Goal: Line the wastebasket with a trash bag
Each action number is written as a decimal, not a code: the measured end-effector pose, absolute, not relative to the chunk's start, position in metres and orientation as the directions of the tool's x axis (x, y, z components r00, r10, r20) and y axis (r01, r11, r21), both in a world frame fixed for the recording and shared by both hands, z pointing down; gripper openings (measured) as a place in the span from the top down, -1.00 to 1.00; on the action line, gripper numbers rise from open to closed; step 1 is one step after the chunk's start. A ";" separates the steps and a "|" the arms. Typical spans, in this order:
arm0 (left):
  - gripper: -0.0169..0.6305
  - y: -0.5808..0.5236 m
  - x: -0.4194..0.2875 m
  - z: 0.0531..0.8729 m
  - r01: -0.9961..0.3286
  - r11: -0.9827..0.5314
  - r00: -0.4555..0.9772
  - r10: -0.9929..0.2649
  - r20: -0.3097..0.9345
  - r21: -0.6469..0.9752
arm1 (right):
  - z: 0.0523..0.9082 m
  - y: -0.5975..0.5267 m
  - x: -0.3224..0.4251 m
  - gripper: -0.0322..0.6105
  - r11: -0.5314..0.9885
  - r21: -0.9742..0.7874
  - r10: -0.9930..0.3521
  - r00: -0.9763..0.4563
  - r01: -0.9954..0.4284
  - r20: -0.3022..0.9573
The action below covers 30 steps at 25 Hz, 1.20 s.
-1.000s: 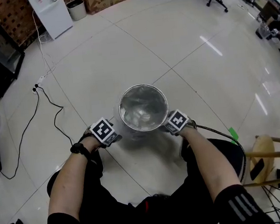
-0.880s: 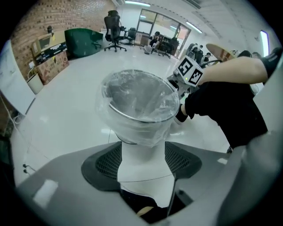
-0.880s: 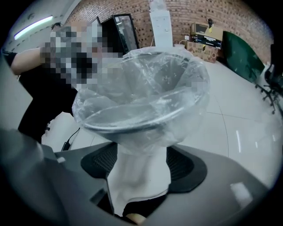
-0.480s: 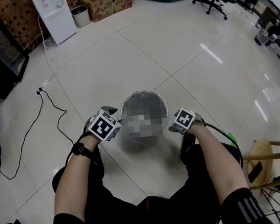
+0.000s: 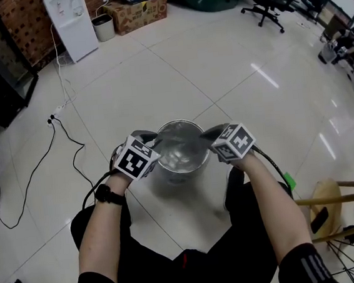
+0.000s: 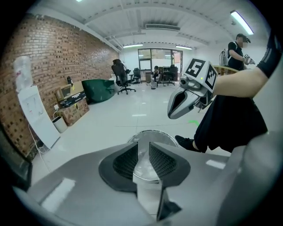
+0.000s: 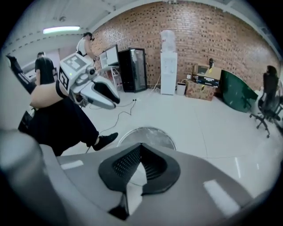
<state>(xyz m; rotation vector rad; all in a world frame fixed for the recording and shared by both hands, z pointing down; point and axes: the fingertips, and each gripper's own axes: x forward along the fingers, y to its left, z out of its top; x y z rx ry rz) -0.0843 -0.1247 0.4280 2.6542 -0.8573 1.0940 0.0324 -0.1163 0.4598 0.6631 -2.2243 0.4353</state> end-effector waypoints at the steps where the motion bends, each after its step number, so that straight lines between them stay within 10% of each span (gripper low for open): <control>1: 0.72 -0.123 -0.081 0.428 -0.547 -0.834 0.581 -0.438 0.686 -0.069 | 0.455 -0.116 0.026 0.88 0.803 -0.130 -0.324 -0.608 -0.582 0.725; 30: 0.71 -0.126 -0.049 0.439 -0.398 -0.915 0.607 -0.318 0.728 -0.067 | 0.448 -0.137 0.006 0.88 0.858 -0.114 -0.297 -0.664 -0.501 0.687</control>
